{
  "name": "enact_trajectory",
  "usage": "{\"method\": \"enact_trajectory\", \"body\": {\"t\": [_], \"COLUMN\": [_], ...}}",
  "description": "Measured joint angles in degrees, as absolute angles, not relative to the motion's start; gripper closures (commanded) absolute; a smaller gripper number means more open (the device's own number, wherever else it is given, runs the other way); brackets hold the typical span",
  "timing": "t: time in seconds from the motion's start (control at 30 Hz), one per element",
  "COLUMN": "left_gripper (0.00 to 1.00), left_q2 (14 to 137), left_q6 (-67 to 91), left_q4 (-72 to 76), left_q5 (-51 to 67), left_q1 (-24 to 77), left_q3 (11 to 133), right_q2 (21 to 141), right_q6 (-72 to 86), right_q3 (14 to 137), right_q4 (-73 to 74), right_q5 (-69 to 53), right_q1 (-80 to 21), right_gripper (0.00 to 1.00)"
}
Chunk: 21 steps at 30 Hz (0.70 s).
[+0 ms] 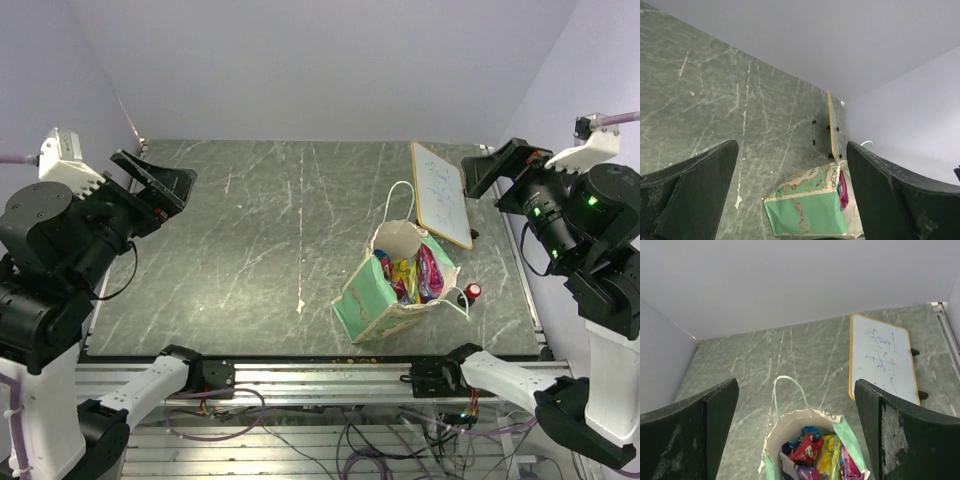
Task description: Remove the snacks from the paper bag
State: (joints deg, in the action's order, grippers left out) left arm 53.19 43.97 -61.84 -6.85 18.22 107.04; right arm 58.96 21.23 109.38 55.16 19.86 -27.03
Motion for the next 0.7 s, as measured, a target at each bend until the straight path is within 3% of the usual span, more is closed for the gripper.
{"method": "enact_trajectory", "body": {"t": [0.47,0.7], "left_gripper": [0.02,0.01], "left_q2": [57.1,61.1], "left_q6": [50.0,53.6], "left_q4": [-53.8,-48.7], "left_q5": [2.5,5.1], "left_q1": [18.8,24.8], "left_q3": [94.4,89.8], "right_q2": [50.7,49.0], "right_q6": [29.5,31.0], "right_q3": [100.9,96.5], "right_q4": [67.8,72.8], "right_q5": [21.1,20.6], "right_q1": [-26.2,-25.8], "right_gripper": [0.00,0.00]}}
